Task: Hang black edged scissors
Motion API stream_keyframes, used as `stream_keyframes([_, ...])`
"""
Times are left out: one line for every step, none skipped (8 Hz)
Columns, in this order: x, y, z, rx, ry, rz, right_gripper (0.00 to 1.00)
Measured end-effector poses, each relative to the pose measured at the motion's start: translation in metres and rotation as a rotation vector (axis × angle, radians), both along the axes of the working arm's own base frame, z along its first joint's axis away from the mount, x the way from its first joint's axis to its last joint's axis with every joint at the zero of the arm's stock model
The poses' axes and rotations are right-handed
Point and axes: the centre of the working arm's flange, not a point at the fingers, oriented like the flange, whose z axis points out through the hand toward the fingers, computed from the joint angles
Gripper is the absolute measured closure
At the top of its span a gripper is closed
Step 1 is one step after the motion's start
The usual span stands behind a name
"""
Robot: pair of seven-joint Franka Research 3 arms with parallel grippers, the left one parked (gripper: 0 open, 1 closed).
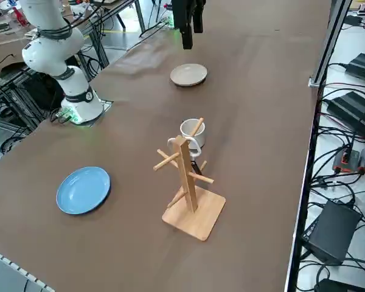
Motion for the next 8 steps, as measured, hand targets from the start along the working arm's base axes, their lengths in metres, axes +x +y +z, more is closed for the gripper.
stream_keyframes([-0.009,0.015,0.001,-0.008,0.009,-0.008,0.0])
stream_keyframes([-0.02,0.029,0.002,-0.012,0.018,-0.007,0.0])
stream_keyframes([-0.034,0.039,0.004,-0.015,0.028,0.005,0.0])
stream_keyframes([-0.05,0.049,0.006,-0.018,0.039,0.02,0.0])
stream_keyframes([-0.068,0.058,0.009,-0.02,0.047,0.033,0.0])
stream_keyframes([-0.085,0.065,0.012,-0.022,0.049,0.044,0.0])
stream_keyframes([-0.097,0.07,0.016,-0.024,0.047,0.053,0.0])
stream_keyframes([-0.104,0.072,0.018,-0.024,0.045,0.057,0.0])
